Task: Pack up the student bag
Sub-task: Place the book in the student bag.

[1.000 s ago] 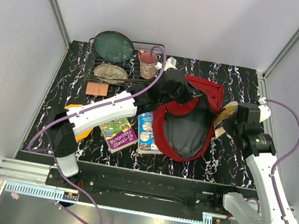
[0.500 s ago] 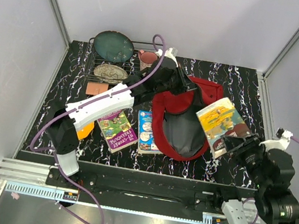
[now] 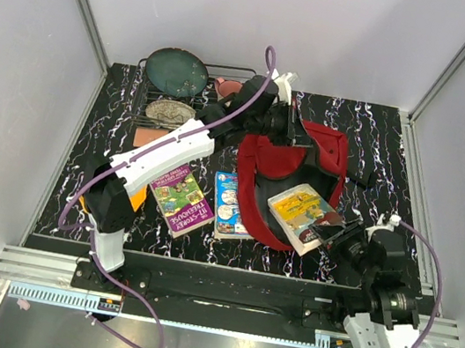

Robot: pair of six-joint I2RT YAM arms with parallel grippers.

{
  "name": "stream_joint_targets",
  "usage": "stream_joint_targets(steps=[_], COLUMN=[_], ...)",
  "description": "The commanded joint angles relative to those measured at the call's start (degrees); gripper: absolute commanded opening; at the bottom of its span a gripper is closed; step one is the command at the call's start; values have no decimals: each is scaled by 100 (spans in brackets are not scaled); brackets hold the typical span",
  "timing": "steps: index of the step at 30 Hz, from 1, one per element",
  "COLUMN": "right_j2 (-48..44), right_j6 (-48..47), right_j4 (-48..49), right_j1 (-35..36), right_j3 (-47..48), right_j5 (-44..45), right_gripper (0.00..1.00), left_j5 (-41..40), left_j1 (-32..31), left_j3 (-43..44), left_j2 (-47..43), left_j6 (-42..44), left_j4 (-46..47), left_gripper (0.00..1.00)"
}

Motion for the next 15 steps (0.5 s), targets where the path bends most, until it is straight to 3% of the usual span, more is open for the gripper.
stream_joint_targets(steps=[1, 6, 9, 12, 15], right_j2=[66, 557, 874, 1138, 1209], right_j6=[532, 882, 1322, 1508, 1396], right_j4=[2341, 3476, 4870, 5165, 4711], right_j1=[-9, -9, -9, -17, -9], right_j3=[-272, -518, -851, -1106, -1169], right_j5=[-15, 100, 152, 293, 564], right_gripper=[0, 0, 0, 0, 0], left_j5=[689, 821, 848, 891, 927], left_j1=[6, 6, -12, -12, -21], left_j3=[17, -369, -572, -748, -801], left_j2=[-238, -431, -519, -581, -616], left_j6=[198, 207, 155, 93, 67], left_j4=[300, 326, 405, 520, 599], left_gripper=[0, 0, 0, 0, 0])
